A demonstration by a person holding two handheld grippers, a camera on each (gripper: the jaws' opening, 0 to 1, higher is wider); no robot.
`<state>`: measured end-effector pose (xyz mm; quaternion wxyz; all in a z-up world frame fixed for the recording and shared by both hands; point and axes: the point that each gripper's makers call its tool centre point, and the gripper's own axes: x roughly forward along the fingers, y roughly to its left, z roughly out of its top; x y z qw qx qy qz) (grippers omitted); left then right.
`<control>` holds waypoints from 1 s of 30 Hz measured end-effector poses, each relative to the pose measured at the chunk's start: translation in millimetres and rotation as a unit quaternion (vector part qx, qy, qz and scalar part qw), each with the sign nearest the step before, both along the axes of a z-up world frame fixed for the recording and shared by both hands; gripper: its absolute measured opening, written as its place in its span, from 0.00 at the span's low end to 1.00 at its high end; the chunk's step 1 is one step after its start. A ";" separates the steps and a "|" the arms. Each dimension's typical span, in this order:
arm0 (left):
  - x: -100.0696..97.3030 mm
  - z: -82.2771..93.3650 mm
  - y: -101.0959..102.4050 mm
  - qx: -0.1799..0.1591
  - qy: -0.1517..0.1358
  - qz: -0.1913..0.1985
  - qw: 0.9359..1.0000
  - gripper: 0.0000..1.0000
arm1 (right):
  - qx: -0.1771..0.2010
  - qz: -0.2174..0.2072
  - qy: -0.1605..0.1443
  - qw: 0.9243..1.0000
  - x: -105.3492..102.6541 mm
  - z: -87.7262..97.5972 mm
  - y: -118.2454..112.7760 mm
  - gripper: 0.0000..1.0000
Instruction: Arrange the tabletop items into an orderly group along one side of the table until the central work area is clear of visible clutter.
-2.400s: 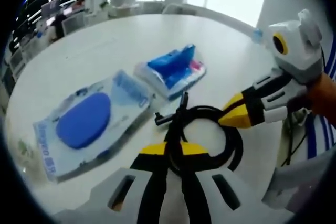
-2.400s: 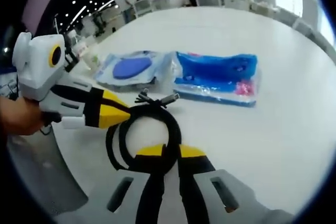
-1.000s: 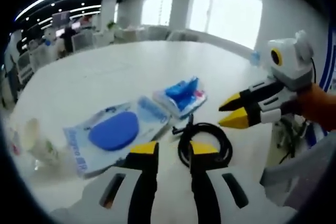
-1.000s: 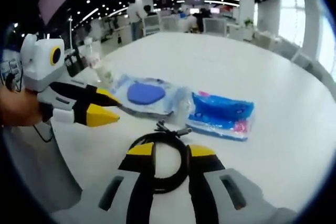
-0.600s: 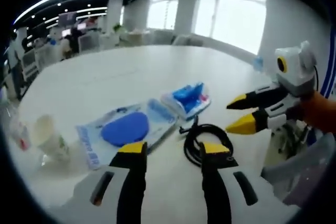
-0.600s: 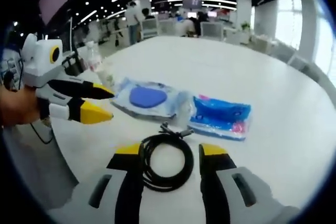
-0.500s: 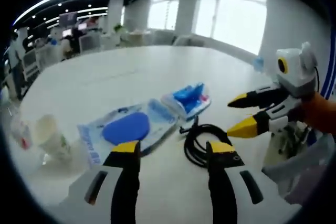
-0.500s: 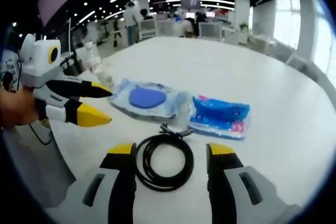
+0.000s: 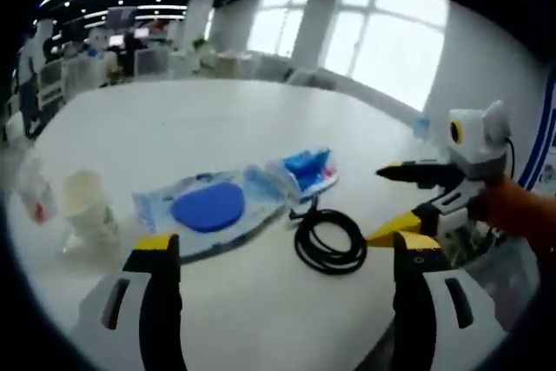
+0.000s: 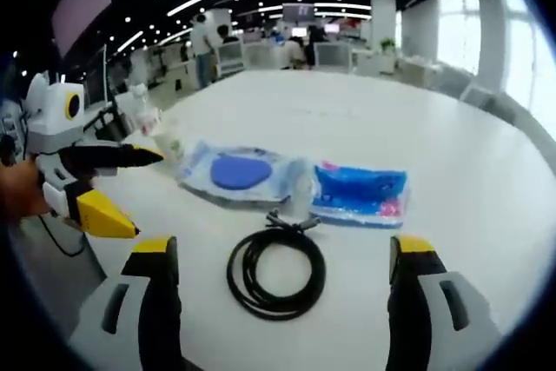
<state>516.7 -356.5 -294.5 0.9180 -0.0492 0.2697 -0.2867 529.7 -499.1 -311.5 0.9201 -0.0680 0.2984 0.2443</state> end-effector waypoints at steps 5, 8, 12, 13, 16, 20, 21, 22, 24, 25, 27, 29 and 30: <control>-5.0 12.5 24.3 -0.001 -0.013 0.019 1.000 0.99 | -0.002 0.004 -0.005 1.000 -3.0 6.0 4.4 1.00; -9.0 18.4 35.6 -0.001 -0.020 0.029 0.999 0.99 | -0.003 0.005 -0.004 1.000 -5.2 8.1 7.6 1.00; -17.2 26.6 52.1 -0.008 -0.025 0.048 0.999 0.99 | -0.002 0.010 -0.009 1.000 -9.6 14.8 14.1 1.00; -19.1 28.5 55.2 -0.009 -0.027 0.052 0.998 0.99 | -0.001 0.012 -0.013 1.000 -10.4 17.8 16.3 1.00; -27.0 35.1 66.3 -0.005 -0.036 0.064 0.997 0.99 | 0.002 0.014 -0.019 1.000 -12.2 23.3 20.9 1.00; -35.2 39.5 77.9 -0.006 -0.039 0.076 0.996 0.99 | 0.005 0.015 -0.028 0.999 -16.0 30.5 25.0 1.00; -38.0 41.6 82.0 -0.004 -0.043 0.080 0.996 0.99 | 0.005 0.015 -0.029 0.999 -17.0 31.5 25.8 1.00; -40.2 43.0 84.9 -0.001 -0.046 0.082 0.996 0.99 | 0.005 0.016 -0.031 0.999 -18.3 32.6 26.8 1.00; -44.6 45.0 93.6 0.005 -0.051 0.090 0.995 0.99 | 0.002 0.018 -0.036 0.999 -20.6 34.7 28.6 1.00; -46.7 46.2 100.0 0.005 -0.053 0.098 0.994 0.99 | 0.002 0.020 -0.038 0.999 -21.9 36.1 29.7 1.00; -50.5 47.6 107.3 0.003 -0.052 0.106 0.993 0.99 | -0.001 0.023 -0.041 0.999 -24.7 37.8 31.0 1.00; -55.3 49.1 117.6 0.007 -0.056 0.115 0.992 0.99 | -0.002 0.024 -0.044 0.999 -26.1 39.4 31.2 1.00; -56.7 49.4 121.8 0.011 -0.058 0.119 0.991 0.99 | -0.002 0.025 -0.044 0.999 -26.4 39.5 31.1 1.00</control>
